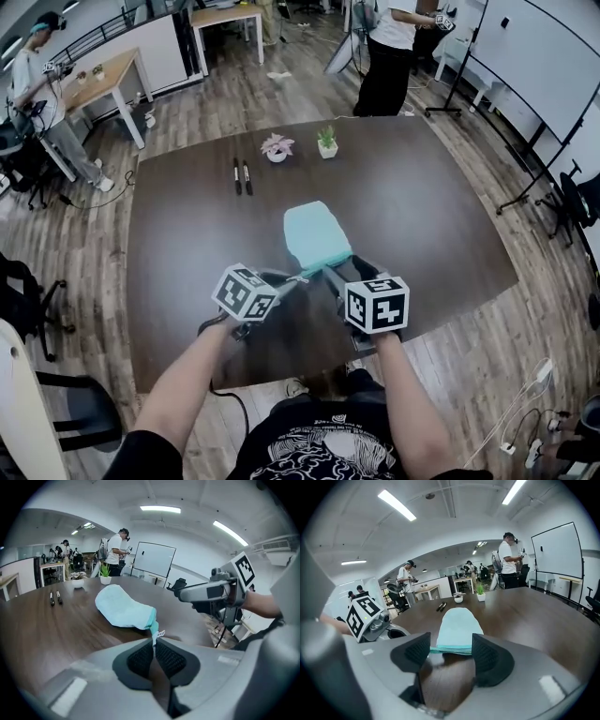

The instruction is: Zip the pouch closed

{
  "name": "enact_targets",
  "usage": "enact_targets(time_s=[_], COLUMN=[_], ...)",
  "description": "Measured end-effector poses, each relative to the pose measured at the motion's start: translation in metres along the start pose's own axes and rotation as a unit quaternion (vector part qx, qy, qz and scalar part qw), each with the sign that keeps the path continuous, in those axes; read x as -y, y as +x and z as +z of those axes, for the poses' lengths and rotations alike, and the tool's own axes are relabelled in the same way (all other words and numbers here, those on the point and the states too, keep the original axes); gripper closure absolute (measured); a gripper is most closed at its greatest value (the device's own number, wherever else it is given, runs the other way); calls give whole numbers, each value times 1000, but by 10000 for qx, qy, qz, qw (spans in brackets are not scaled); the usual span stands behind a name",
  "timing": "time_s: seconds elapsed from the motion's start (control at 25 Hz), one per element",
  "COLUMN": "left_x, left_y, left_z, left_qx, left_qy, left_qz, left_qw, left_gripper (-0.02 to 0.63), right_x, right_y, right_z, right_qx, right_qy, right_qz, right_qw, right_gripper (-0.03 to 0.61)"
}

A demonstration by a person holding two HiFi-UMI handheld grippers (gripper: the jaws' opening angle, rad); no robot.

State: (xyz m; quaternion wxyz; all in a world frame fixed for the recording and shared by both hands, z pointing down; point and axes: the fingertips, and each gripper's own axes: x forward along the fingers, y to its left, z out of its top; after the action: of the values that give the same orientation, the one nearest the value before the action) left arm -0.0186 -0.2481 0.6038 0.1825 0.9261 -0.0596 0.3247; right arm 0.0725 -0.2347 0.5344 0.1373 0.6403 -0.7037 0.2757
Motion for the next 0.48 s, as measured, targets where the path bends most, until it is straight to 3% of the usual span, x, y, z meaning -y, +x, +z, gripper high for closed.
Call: enact_targets(time_s=[0.16, 0.48], left_x=[-1, 1], left_y=[-12, -22], left_z=[9, 26], left_qx=[231, 390], left_qy=[-320, -493], left_qz=[115, 535], left_qw=[9992, 9966], left_gripper=[592, 592], right_x=[-9, -16], right_y=[2, 2], right_z=[11, 27], right_qx=[41, 137], right_qy=[-158, -436], right_qz=[295, 1115], right_qw=[9994, 9927], right_gripper=[302, 305])
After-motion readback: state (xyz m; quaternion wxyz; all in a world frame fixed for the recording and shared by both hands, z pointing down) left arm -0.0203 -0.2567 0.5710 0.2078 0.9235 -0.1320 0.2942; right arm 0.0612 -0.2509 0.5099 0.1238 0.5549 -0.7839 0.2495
